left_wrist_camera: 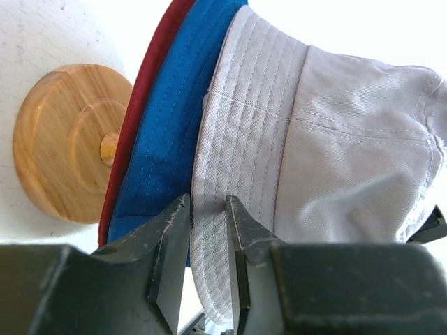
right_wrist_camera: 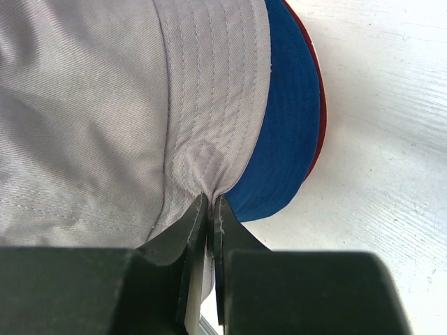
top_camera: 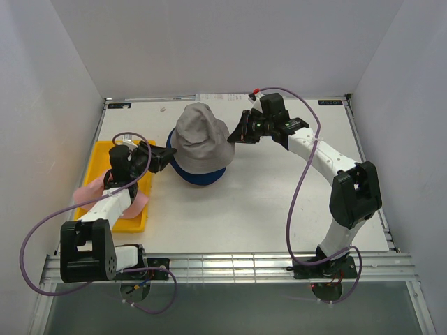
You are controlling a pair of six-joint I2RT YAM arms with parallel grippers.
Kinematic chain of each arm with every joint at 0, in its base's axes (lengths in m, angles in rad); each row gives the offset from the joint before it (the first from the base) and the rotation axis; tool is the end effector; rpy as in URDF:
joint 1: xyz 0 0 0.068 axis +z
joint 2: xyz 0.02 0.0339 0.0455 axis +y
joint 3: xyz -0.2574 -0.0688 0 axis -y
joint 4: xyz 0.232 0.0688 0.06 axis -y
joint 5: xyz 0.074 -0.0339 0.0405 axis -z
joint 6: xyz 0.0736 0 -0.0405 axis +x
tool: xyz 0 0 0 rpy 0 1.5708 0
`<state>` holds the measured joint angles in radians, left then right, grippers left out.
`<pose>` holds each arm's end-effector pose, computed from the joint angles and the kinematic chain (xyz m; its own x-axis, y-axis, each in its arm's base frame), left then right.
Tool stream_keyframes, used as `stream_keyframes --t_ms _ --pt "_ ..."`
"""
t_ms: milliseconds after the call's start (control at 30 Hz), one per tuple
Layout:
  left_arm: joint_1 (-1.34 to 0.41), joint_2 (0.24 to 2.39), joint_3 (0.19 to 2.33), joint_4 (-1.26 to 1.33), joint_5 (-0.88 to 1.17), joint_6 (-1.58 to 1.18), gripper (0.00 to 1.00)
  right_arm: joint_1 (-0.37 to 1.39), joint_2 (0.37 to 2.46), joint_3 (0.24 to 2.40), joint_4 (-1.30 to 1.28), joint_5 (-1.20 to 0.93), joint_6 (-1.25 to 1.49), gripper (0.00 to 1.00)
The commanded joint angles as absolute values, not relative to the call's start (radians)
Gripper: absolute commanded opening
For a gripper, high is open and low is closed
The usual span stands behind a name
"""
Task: Stack the hats
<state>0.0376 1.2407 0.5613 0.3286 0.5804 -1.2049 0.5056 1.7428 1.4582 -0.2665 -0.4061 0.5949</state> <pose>0.2834 -0.0297 0.2113 -0.5740 -0.8030 -0.1600 -0.1478 0.2938 -0.9444 0.3571 0.2309 0.2854 -0.7938 0.1490 -0.5897 -0.3556 0.6728 0.6488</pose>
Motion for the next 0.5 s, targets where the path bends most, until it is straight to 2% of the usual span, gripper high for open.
stream_keyframes --t_ms 0,33,133,167,267,300,467 --pt "0.041 1.241 0.545 0.379 0.6 -1.221 0.34 0.502 1.713 1.451 -0.272 -0.403 0.575 0.08" --pt "0.041 1.241 0.545 0.379 0.6 -1.221 0.34 0.503 1.713 1.451 -0.273 -0.403 0.575 0.08" --pt "0.041 1.243 0.537 0.379 0.592 -1.223 0.25 0.503 1.712 1.447 -0.273 -0.4 0.575 0.08" --pt "0.041 1.246 0.537 0.379 0.594 -1.223 0.19 0.502 1.712 1.44 -0.272 -0.4 0.574 0.08" --pt "0.043 1.256 0.532 0.368 0.594 -1.224 0.09 0.502 1.709 1.433 -0.273 -0.396 0.572 0.08" --pt "0.043 1.262 0.531 0.365 0.592 -1.224 0.01 0.502 1.709 1.431 -0.272 -0.396 0.571 0.08" --pt "0.052 1.267 0.526 0.315 0.572 -1.207 0.0 0.502 1.713 1.419 -0.273 -0.384 0.568 0.08"
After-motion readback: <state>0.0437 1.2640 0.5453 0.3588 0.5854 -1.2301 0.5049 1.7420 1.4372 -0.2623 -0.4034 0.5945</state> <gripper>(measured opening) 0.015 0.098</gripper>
